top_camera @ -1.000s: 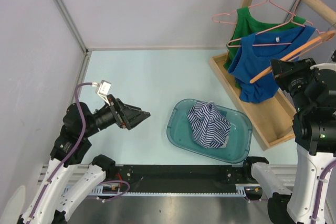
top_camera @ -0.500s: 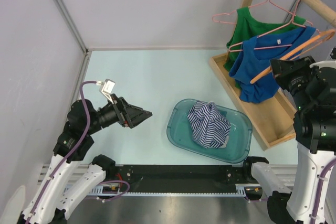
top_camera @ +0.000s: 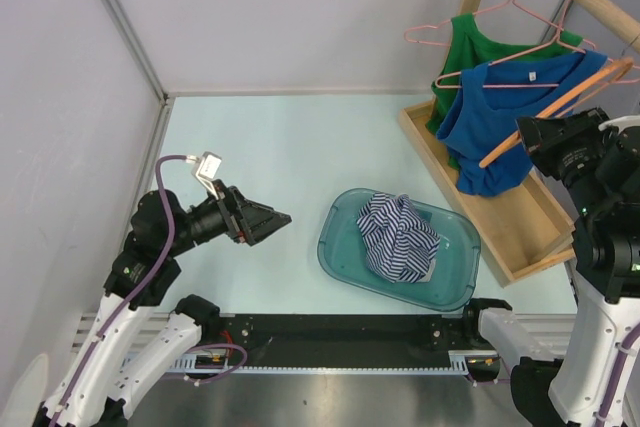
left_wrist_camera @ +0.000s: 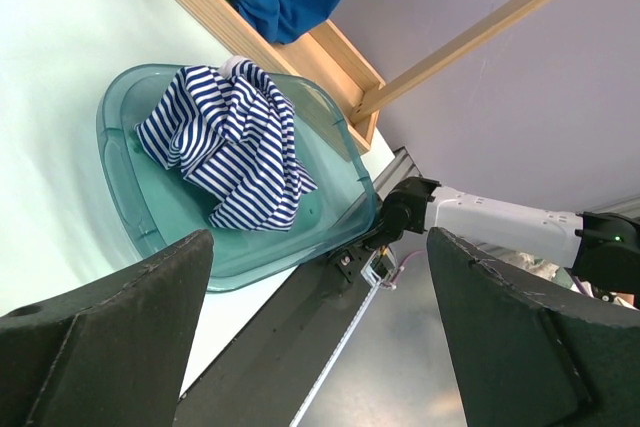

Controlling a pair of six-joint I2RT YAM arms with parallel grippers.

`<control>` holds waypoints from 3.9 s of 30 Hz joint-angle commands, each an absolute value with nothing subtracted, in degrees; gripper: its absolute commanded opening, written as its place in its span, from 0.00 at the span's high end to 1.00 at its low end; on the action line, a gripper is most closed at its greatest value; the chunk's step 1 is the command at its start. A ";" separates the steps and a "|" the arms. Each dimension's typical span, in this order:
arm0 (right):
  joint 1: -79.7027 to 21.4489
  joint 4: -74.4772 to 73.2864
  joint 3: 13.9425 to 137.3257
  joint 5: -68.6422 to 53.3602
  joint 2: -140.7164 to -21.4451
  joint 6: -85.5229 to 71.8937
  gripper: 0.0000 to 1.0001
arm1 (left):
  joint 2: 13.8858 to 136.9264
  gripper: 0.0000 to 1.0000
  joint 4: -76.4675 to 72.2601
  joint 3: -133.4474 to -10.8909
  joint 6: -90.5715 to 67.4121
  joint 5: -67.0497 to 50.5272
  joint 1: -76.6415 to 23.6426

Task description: Remove the tank top from the hanger

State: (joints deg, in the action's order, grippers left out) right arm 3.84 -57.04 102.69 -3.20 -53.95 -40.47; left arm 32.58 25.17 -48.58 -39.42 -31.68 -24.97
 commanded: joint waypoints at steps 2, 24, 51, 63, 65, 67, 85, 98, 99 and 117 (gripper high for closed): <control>3.78 -59.59 105.03 2.02 -53.17 -37.79 1.00 | 32.34 0.07 23.20 -48.17 -38.67 -32.52 -25.14; 3.78 -40.10 98.63 -14.59 -51.60 -28.31 1.00 | 32.25 0.07 21.80 -46.32 -40.08 -33.40 -25.14; 3.78 -49.04 93.08 -1.58 -49.83 -34.98 1.00 | 32.87 0.07 21.36 -46.05 -40.34 -33.49 -25.22; 3.78 -50.19 87.54 9.41 -43.59 -41.40 1.00 | 33.84 0.07 21.71 -46.49 -39.90 -34.01 -25.14; 3.78 -48.79 88.15 8.62 -45.16 -39.73 1.00 | 34.01 0.07 21.71 -46.67 -39.90 -34.19 -25.14; 3.78 -47.12 88.59 8.61 -45.88 -38.51 1.00 | 34.63 0.07 21.53 -46.93 -39.90 -34.28 -25.14; 3.78 -52.11 89.74 12.39 -43.33 -40.35 1.00 | 34.28 0.07 22.24 -46.32 -39.29 -34.54 -25.14; 3.78 -57.39 87.98 11.96 -39.29 -35.70 0.78 | 33.05 0.07 22.06 -45.00 -39.02 -34.36 -25.14; 3.78 -58.35 88.33 12.04 -38.94 -35.25 0.73 | 33.05 0.07 22.06 -44.91 -38.85 -34.45 -25.14; 3.60 -79.88 108.62 10.98 -42.97 -24.52 0.08 | 32.52 0.06 22.41 -44.82 -37.71 -34.98 -25.14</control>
